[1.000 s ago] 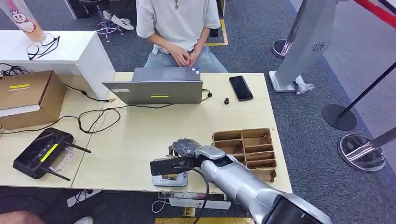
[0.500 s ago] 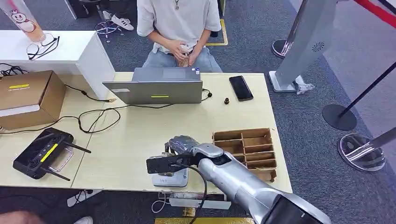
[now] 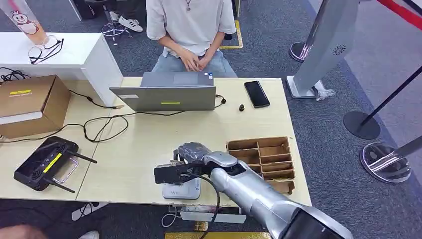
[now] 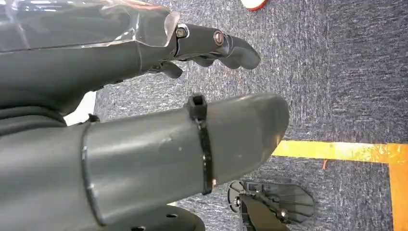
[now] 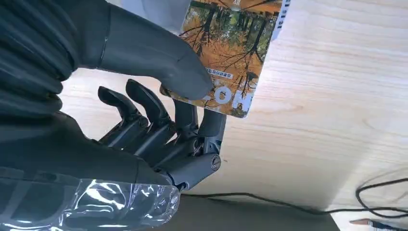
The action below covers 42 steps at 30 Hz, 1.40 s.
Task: Pass the card to the sensor for recognition and then transmit it.
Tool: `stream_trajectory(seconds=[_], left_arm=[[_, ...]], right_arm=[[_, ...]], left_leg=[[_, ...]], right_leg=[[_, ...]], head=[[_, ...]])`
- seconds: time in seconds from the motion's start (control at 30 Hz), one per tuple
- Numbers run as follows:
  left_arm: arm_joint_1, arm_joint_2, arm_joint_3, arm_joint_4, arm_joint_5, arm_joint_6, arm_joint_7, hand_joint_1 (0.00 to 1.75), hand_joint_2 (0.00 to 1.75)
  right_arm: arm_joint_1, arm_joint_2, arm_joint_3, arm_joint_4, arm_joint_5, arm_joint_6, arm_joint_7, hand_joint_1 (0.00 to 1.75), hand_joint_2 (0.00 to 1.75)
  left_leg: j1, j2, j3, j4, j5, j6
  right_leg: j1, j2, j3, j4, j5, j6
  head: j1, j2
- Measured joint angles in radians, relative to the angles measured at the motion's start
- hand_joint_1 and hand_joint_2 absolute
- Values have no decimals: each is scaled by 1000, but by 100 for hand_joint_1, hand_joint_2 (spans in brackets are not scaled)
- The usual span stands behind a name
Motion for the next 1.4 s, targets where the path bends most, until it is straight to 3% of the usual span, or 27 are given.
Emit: stream_trajectory(seconds=[0.73, 0.97, 1.07, 1.23, 1.4], left_arm=[[13, 9, 0, 0, 0, -4, 0, 0, 0], [13, 31, 0, 0, -10, -71, 35, 0, 0], [12, 34, 0, 0, -8, -68, 35, 0, 0], [14, 25, 0, 0, 7, -3, -12, 0, 0], [16, 16, 0, 0, 6, 4, -29, 0, 0]], right_arm=[[28, -44, -82, -168, -19, -21, 7, 175, 175], [33, -55, -127, -247, -19, -47, 0, 175, 175], [42, -58, -146, -286, 0, -77, -12, 175, 175], [74, -67, -175, -368, 62, -151, -18, 175, 175], [113, -79, -212, -456, 113, -232, -26, 175, 175]], left_leg=[[0, 0, 0, 0, 0, 0], [0, 0, 0, 0, 0, 0], [0, 0, 0, 0, 0, 0], [0, 0, 0, 0, 0, 0], [0, 0, 0, 0, 0, 0]], right_leg=[[0, 0, 0, 0, 0, 0], [0, 0, 0, 0, 0, 0], [0, 0, 0, 0, 0, 0], [0, 0, 0, 0, 0, 0], [0, 0, 0, 0, 0, 0]], head=[[0, 0], [0, 0], [0, 0], [0, 0], [0, 0]])
